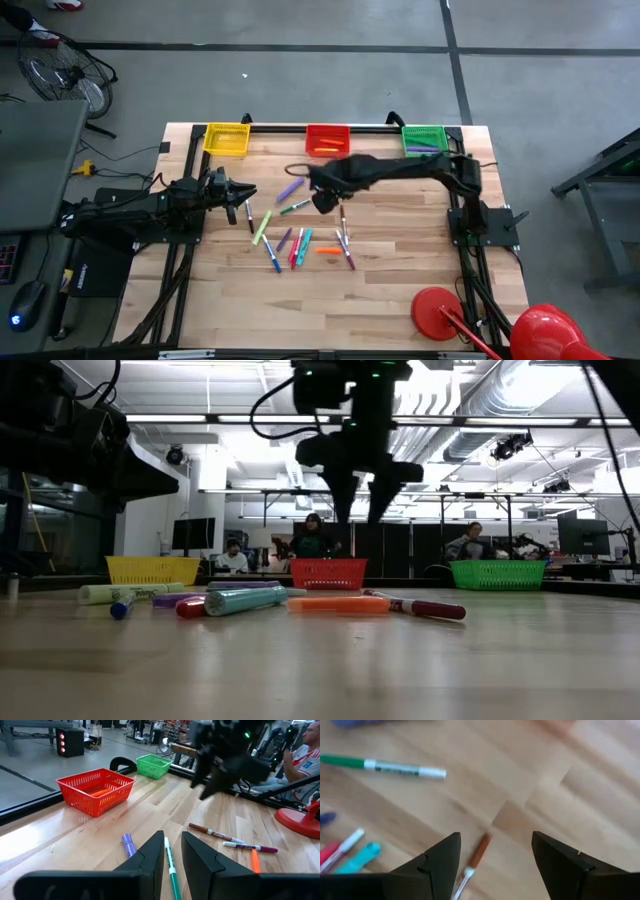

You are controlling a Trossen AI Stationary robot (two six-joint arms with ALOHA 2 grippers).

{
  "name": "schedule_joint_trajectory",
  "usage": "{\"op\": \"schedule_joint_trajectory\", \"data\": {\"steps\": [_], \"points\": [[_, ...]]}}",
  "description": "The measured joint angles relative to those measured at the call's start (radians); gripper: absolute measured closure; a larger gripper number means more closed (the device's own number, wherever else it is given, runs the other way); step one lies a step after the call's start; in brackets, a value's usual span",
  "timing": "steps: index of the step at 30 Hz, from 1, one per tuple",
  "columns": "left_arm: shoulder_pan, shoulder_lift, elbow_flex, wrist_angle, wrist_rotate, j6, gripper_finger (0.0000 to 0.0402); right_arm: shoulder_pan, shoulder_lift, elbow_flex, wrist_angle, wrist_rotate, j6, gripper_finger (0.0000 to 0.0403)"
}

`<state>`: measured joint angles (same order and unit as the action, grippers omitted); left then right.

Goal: Pick & Place Markers
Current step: Put the brown marker into the yellow bin

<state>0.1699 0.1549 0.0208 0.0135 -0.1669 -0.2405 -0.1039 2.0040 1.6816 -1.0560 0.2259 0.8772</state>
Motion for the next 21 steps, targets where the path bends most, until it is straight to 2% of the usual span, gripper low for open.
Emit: {"op": "schedule_joint_trajectory", "data": {"steps": [4, 8, 21], "points": [[0.0, 0.0, 0.0, 0.0, 0.0, 0.0, 0.0337, 0.037, -0.07, -0.167, 0.111, -0.046, 0.056, 0.0169], [0.0, 0.0, 0.0, 0.0, 0.0, 0.0, 0.0337, 0.067, -0.097, -0.27, 0.182, -0.097, 0.105, 0.0169], [0.0, 0.0, 0.0, 0.0, 0.0, 0.0, 0.0337, 0.097, -0.083, -0.321, 0.254, -0.117, 0.209, 0.0171]]}}
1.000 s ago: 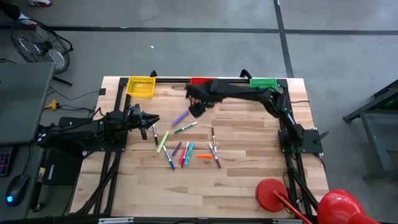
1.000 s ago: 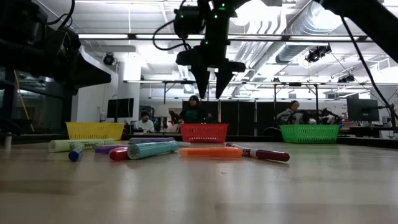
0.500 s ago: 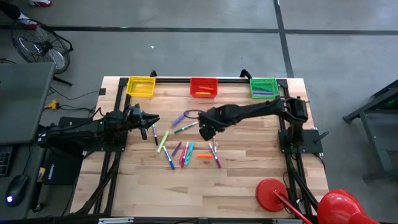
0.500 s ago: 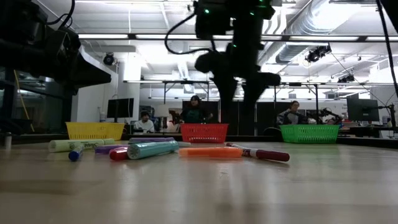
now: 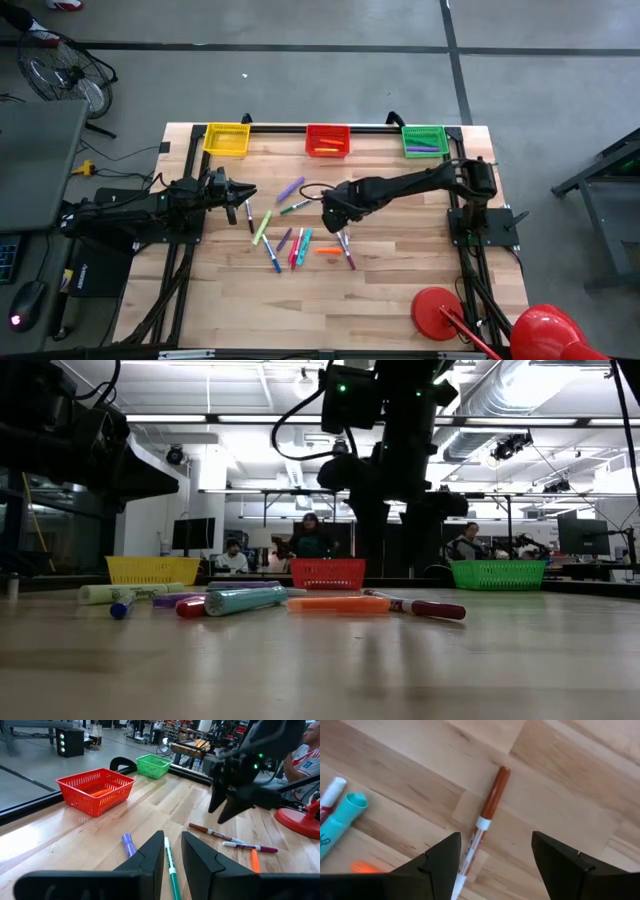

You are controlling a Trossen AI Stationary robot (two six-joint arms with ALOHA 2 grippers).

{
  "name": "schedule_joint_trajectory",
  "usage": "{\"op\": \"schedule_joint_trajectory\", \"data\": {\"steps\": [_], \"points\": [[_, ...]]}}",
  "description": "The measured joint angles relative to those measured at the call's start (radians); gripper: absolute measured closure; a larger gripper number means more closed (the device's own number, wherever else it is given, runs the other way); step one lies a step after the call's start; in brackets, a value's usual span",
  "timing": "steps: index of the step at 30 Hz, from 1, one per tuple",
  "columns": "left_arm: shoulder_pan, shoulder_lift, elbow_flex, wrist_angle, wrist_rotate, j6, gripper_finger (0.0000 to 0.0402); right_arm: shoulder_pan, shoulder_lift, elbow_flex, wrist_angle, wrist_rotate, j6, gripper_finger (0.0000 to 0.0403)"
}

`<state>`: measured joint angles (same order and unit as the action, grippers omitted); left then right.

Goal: Pick & Place Markers
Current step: Put the brown marker into the yellow bin

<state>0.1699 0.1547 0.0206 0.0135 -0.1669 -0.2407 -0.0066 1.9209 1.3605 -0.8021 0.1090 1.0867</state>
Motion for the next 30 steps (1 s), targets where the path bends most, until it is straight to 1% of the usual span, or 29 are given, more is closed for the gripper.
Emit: {"op": "schedule_joint_trajectory", "data": {"steps": [9, 21, 27, 30], "points": [[0.0, 0.0, 0.0, 0.0, 0.0, 0.0, 0.0337, 0.025, 0.067, -0.002, 0.051, -0.052, 0.073, 0.0174], [0.0, 0.0, 0.0, 0.0, 0.0, 0.0, 0.0337, 0.027, 0.113, 0.003, 0.053, -0.048, 0.118, 0.0187], [0.0, 0.0, 0.0, 0.0, 0.0, 0.0, 0.0337, 0.052, 0.165, 0.007, 0.048, -0.07, 0.119, 0.0187], [0.0, 0.0, 0.0, 0.0, 0.0, 0.0, 0.0337, 0.069, 0.175, 0.009, 0.049, -0.07, 0.148, 0.0191]]}}
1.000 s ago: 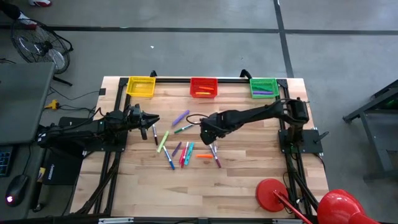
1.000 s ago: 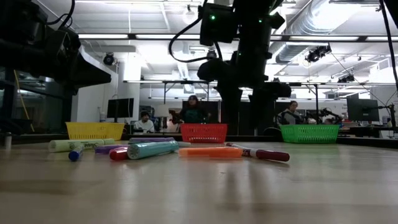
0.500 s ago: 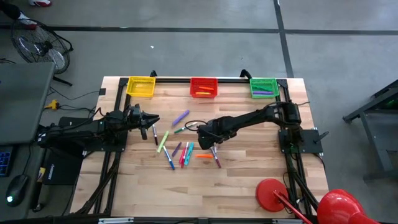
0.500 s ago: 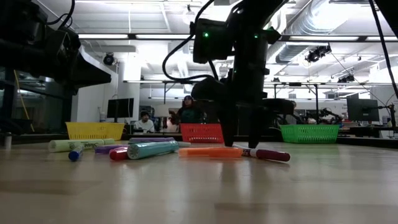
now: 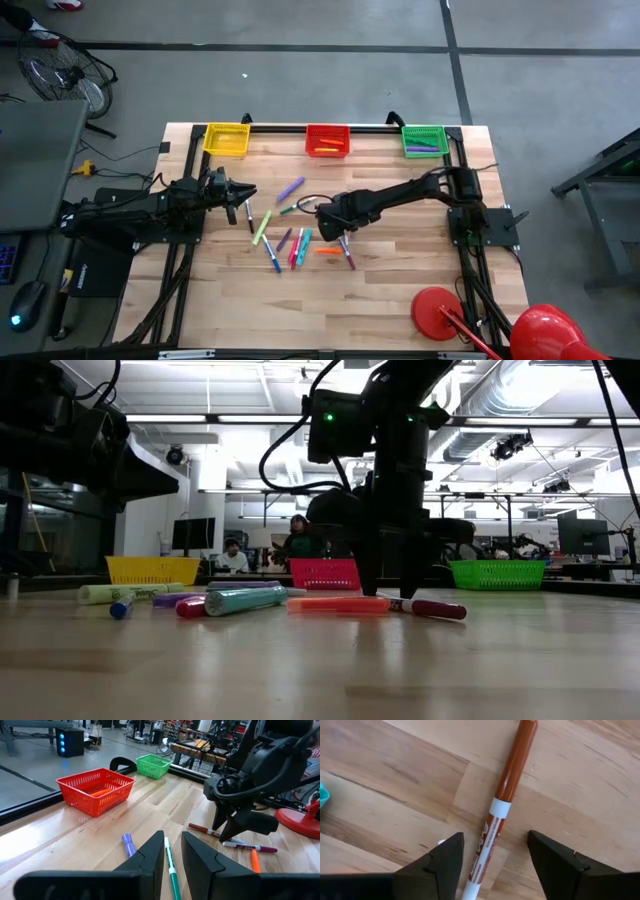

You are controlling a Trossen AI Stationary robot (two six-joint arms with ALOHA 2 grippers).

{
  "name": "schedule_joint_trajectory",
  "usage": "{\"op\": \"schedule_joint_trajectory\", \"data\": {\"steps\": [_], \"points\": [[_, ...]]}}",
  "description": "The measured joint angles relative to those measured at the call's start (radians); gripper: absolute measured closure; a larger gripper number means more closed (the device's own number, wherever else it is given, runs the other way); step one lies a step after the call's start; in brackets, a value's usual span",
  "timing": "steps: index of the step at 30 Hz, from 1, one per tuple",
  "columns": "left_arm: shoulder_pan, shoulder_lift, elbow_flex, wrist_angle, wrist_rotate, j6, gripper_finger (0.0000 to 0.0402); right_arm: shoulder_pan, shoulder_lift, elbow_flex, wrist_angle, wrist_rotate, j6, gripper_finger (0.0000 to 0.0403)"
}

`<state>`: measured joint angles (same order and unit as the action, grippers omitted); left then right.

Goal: Pick & Place Markers
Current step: Put the brown marker into the yellow bin

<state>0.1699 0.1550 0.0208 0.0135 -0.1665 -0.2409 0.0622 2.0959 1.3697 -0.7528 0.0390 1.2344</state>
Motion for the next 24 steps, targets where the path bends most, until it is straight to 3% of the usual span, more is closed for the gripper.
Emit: {"op": "schedule_joint_trajectory", "data": {"steps": [12, 24], "points": [[0.0, 0.0, 0.0, 0.0, 0.0, 0.0, 0.0337, 0.018, 0.001, -0.003, -0.006, 0.029, 0.049, 0.0205], [0.0, 0.0, 0.0, 0.0, 0.0, 0.0, 0.0337, 0.017, 0.001, -0.005, -0.015, 0.021, 0.044, 0.027]]}}
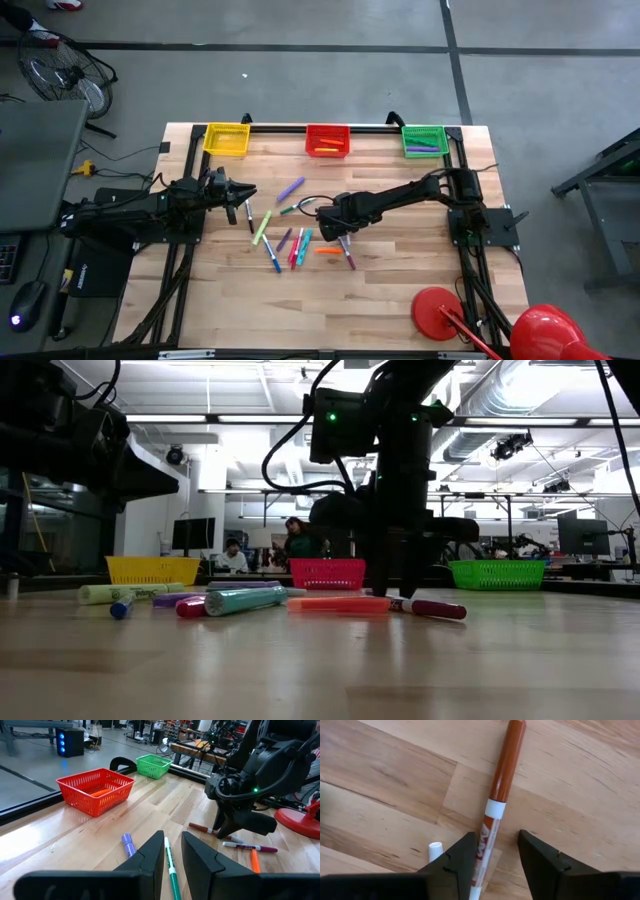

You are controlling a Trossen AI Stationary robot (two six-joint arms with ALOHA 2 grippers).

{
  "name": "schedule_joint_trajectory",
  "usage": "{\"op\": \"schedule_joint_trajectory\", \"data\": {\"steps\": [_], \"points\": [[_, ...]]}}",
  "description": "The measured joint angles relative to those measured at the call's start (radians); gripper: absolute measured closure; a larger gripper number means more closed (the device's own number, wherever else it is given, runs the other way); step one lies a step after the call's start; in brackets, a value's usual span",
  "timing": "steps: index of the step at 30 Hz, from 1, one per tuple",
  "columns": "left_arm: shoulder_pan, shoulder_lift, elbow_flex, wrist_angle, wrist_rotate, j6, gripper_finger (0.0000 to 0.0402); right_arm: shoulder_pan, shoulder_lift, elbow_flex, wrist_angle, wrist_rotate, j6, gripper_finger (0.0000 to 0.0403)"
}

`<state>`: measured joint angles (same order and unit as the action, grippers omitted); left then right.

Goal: Pick & Place Markers
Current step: Put the brown marker into the yellow bin

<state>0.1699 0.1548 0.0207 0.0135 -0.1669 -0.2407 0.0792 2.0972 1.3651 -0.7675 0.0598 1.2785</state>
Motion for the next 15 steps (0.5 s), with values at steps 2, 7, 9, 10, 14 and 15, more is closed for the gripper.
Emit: {"op": "schedule_joint_trajectory", "data": {"steps": [2, 7, 9, 10, 14, 15], "points": [[0.0, 0.0, 0.0, 0.0, 0.0, 0.0, 0.0337, 0.0, 0.0, 0.0, 0.001, -0.005, -0.001, 0.0279], [0.0, 0.0, 0.0, 0.0, 0.0, 0.0, 0.0337, 0.0, 0.0, 0.0, 0.001, -0.018, -0.025, 0.0297], [0.0, 0.0, 0.0, 0.0, 0.0, 0.0, 0.0337, 0.0, 0.0, 0.0, 0.001, -0.023, -0.026, 0.0306], [0.0, 0.0, 0.0, 0.0, 0.0, 0.0, 0.0337, 0.0, 0.0, 0.0, 0.001, -0.026, -0.026, 0.0311], [0.0, 0.0, 0.0, 0.0, 0.0, 0.0, 0.0337, 0.004, 0.0, 0.0, 0.001, -0.032, -0.027, 0.0331], [0.0, 0.0, 0.0, 0.0, 0.0, 0.0, 0.0337, 0.005, 0.0, 0.0, 0.001, -0.032, -0.027, 0.0337]]}}
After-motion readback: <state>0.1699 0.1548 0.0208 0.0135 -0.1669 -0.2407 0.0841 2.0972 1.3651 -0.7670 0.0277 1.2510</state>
